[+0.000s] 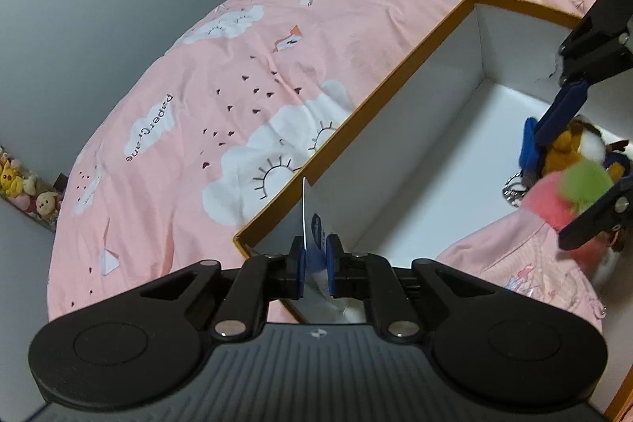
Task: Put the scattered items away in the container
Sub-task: 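Lower the lotion tube into the box corner and open the left gripper, then move the left gripper to the crocheted bunny while the right gripper approaches the orange crocheted ball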
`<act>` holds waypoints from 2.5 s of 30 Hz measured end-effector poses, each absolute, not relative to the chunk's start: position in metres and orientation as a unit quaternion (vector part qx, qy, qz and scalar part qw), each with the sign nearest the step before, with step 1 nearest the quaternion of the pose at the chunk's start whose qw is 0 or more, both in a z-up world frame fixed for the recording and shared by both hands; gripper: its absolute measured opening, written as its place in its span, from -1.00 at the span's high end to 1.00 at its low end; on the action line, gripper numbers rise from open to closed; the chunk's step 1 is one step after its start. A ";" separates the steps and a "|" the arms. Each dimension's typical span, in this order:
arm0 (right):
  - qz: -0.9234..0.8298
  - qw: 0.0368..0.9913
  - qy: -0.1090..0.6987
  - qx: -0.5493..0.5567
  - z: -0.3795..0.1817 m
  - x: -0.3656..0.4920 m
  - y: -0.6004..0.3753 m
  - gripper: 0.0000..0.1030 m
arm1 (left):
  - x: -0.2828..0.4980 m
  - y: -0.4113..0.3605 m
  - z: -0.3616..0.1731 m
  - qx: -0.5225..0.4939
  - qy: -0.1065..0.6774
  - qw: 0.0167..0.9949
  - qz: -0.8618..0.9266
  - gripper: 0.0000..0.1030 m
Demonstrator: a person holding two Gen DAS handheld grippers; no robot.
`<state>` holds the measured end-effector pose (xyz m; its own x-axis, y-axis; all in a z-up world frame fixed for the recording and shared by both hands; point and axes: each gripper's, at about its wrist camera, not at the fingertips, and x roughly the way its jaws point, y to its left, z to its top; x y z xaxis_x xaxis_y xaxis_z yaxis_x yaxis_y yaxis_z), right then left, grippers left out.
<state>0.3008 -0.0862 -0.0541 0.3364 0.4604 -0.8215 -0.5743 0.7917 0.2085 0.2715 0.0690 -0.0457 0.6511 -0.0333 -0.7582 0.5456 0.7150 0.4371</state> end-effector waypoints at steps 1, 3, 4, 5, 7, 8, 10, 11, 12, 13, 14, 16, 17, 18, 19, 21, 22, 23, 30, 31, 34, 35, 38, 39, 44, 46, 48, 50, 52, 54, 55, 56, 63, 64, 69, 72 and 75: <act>0.317 0.815 0.481 -0.059 -0.054 0.301 -0.086 -0.56 | 0.273 0.069 -0.046 0.336 0.385 0.844 -0.166 0.72; 0.315 0.816 0.482 -0.057 -0.054 0.301 -0.087 -0.56 | 0.275 0.072 -0.046 0.329 0.391 0.845 -0.156 0.70; 0.314 0.816 0.482 -0.056 -0.054 0.301 -0.087 -0.56 | 0.275 0.073 -0.046 0.323 0.393 0.847 -0.156 0.70; 0.312 0.816 0.483 -0.055 -0.054 0.302 -0.088 -0.56 | 0.275 0.073 -0.044 0.319 0.393 0.848 -0.155 0.70; 0.309 0.817 0.484 -0.053 -0.054 0.302 -0.088 -0.56 | 0.274 0.074 -0.043 0.318 0.393 0.849 -0.154 0.70; 0.308 0.817 0.485 -0.053 -0.054 0.302 -0.088 -0.56 | 0.272 0.074 -0.042 0.319 0.391 0.849 -0.154 0.70; 0.306 0.817 0.485 -0.053 -0.053 0.302 -0.088 -0.56 | 0.271 0.074 -0.039 0.319 0.390 0.850 -0.153 0.68; 0.305 0.818 0.486 -0.053 -0.053 0.302 -0.088 -0.56 | 0.269 0.075 -0.038 0.318 0.388 0.851 -0.153 0.67; 0.304 0.818 0.486 -0.052 -0.053 0.302 -0.088 -0.56 | 0.268 0.075 -0.036 0.316 0.387 0.853 -0.152 0.64; 0.303 0.818 0.486 -0.051 -0.052 0.301 -0.089 -0.56 | 0.267 0.075 -0.034 0.312 0.386 0.855 -0.152 0.61; 0.302 0.819 0.486 -0.050 -0.051 0.301 -0.089 -0.56 | 0.266 0.075 -0.031 0.308 0.385 0.857 -0.152 0.56; 0.301 0.819 0.486 -0.050 -0.051 0.300 -0.090 -0.56 | 0.263 0.077 -0.025 0.299 0.380 0.862 -0.153 0.51; 0.299 0.820 0.485 -0.049 -0.050 0.299 -0.090 -0.56 | 0.261 0.077 -0.022 0.295 0.379 0.864 -0.153 0.50; 0.298 0.821 0.484 -0.048 -0.049 0.299 -0.091 -0.56 | 0.259 0.078 -0.019 0.291 0.378 0.865 -0.154 0.50; 0.297 0.822 0.484 -0.047 -0.048 0.298 -0.091 -0.56 | 0.257 0.078 -0.016 0.287 0.377 0.867 -0.153 0.50; 0.293 0.824 0.483 -0.044 -0.045 0.297 -0.092 -0.56 | 0.253 0.079 -0.010 0.276 0.378 0.871 -0.153 0.50; 0.292 0.824 0.483 -0.043 -0.044 0.296 -0.092 -0.56 | 0.250 0.078 -0.007 0.270 0.380 0.872 -0.150 0.49; 0.291 0.825 0.483 -0.040 -0.042 0.295 -0.093 -0.56 | 0.248 0.078 -0.004 0.265 0.381 0.873 -0.147 0.50; 0.280 0.835 0.472 -0.038 -0.028 0.283 -0.095 -0.56 | 0.225 0.076 0.021 0.220 0.386 0.886 -0.134 0.49; 0.279 0.837 0.469 -0.037 -0.025 0.281 -0.096 -0.56 | 0.222 0.076 0.024 0.214 0.386 0.888 -0.130 0.48; 0.271 0.847 0.456 -0.035 -0.016 0.272 -0.099 -0.56 | 0.211 0.074 0.033 0.192 0.390 0.893 -0.119 0.45; 0.268 0.851 0.450 -0.034 -0.012 0.268 -0.100 -0.56 | 0.206 0.073 0.036 0.184 0.391 0.894 -0.116 0.44; 0.259 0.866 0.426 -0.033 0.000 0.256 -0.103 -0.56 | 0.190 0.071 0.044 0.156 0.393 0.899 -0.118 0.41; 0.256 0.872 0.416 -0.032 0.004 0.251 -0.105 -0.56 | 0.184 0.070 0.046 0.144 0.392 0.900 -0.121 0.40; 0.250 0.900 0.356 -0.014 0.019 0.216 -0.117 -0.56 | 0.150 0.064 0.054 0.102 0.387 0.905 -0.143 0.38; 0.252 0.908 0.334 -0.006 0.021 0.201 -0.121 -0.55 | 0.138 0.061 0.054 0.091 0.384 0.906 -0.152 0.38; 0.252 0.915 0.315 0.000 0.022 0.183 -0.126 -0.55 | 0.123 0.061 0.053 0.076 0.380 0.907 -0.164 0.38; 0.252 0.919 0.305 0.005 0.021 0.165 -0.131 -0.44 | 0.110 0.061 0.049 0.061 0.379 0.908 -0.171 0.38; 0.248 0.921 0.299 0.012 0.016 0.150 -0.136 -0.41 | 0.099 0.062 0.041 0.047 0.387 0.904 -0.178 0.38; 0.244 0.920 0.306 0.015 0.009 0.135 -0.139 -0.33 | 0.089 0.063 0.031 0.030 0.397 0.899 -0.182 0.38; 0.244 0.918 0.312 0.014 0.004 0.128 -0.141 -0.31 | 0.085 0.064 0.025 0.023 0.405 0.895 -0.185 0.38; 0.246 0.914 0.322 0.010 -0.002 0.121 -0.141 -0.30 | 0.081 0.063 0.020 0.017 0.413 0.891 -0.189 0.38; 0.242 0.884 0.400 0.002 -0.040 0.083 -0.147 -0.14 | 0.049 0.054 -0.020 0.013 0.467 0.860 -0.207 0.38; 0.240 0.879 0.413 0.005 -0.046 0.078 -0.148 -0.14 | 0.045 0.054 -0.024 0.016 0.471 0.857 -0.207 0.38; 0.229 0.860 0.456 0.014 -0.067 0.060 -0.154 -0.14 | 0.029 0.049 -0.043 0.050 0.500 0.840 -0.205 0.25; 0.221 0.851 0.477 0.018 -0.077 0.053 -0.156 -0.18 | 0.023 0.045 -0.051 0.071 0.512 0.831 -0.207 -0.06; 0.221 0.836 0.502 0.017 -0.086 0.046 -0.155 -0.21 | 0.014 0.043 -0.060 0.092 0.524 0.822 -0.204 -0.09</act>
